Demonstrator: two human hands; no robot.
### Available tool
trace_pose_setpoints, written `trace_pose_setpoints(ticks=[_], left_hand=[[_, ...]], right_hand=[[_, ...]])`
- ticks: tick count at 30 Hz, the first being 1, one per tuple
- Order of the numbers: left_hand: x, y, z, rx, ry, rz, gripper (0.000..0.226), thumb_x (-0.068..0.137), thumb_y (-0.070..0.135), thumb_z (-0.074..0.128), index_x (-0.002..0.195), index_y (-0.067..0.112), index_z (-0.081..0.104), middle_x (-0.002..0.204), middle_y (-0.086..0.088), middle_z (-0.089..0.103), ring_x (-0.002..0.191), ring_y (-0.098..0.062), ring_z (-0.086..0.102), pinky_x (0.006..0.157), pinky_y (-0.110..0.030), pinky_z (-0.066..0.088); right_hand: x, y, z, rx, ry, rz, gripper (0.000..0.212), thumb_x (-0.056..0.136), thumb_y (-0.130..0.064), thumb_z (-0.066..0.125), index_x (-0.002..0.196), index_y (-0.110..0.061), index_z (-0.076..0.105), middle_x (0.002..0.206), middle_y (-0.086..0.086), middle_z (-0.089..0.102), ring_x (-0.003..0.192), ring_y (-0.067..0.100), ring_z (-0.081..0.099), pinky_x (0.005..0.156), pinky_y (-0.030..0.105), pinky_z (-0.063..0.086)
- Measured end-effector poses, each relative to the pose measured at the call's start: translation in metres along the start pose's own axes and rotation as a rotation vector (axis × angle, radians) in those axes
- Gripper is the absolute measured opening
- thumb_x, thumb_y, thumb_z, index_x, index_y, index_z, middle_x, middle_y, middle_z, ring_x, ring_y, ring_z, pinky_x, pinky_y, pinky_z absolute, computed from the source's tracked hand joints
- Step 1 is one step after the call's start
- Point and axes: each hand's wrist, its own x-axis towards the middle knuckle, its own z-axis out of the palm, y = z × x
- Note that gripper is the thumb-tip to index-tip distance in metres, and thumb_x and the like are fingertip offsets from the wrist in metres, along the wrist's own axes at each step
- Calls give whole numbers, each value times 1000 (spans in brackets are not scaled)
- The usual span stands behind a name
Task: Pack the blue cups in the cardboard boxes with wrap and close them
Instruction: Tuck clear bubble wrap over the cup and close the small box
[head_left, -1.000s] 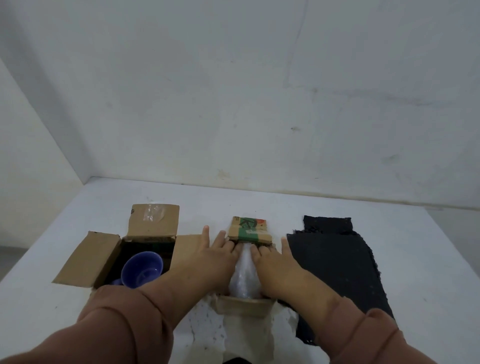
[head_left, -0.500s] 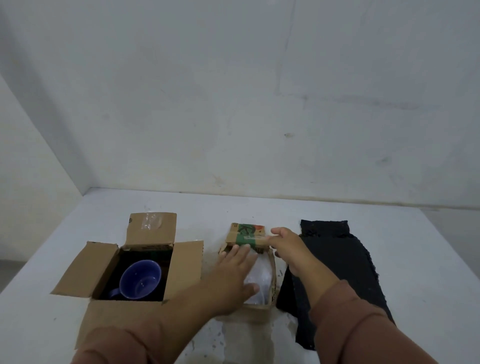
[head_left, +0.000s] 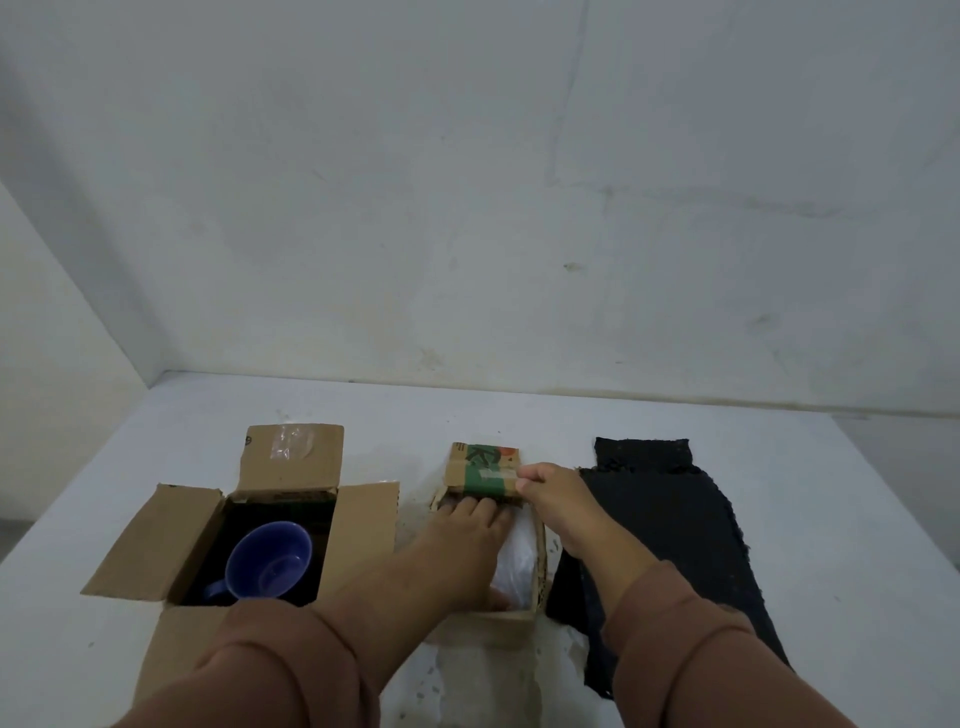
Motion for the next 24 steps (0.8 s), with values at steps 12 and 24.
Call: trace_pose_setpoints(ticks=[12, 24], left_hand=[[13, 9, -8, 48, -94, -45, 93, 72, 61, 62, 144, 21, 18, 136, -15, 33, 120, -34, 35, 100, -48, 37], [-3, 1, -19, -331, -120, -76, 92, 78, 50, 66, 148, 21, 14, 149, -9, 26, 134, -32, 27, 110, -42, 25]], right_hand=[[4, 0, 3, 83, 0, 49, 28, 91, -8, 53, 118, -7, 60, 119, 12, 57, 102, 19, 53, 81, 26, 44], [8, 2, 3, 348, -25, 131, 24, 83, 0, 51, 105, -2, 61, 104, 19, 65, 94, 29, 63, 78, 36, 55]])
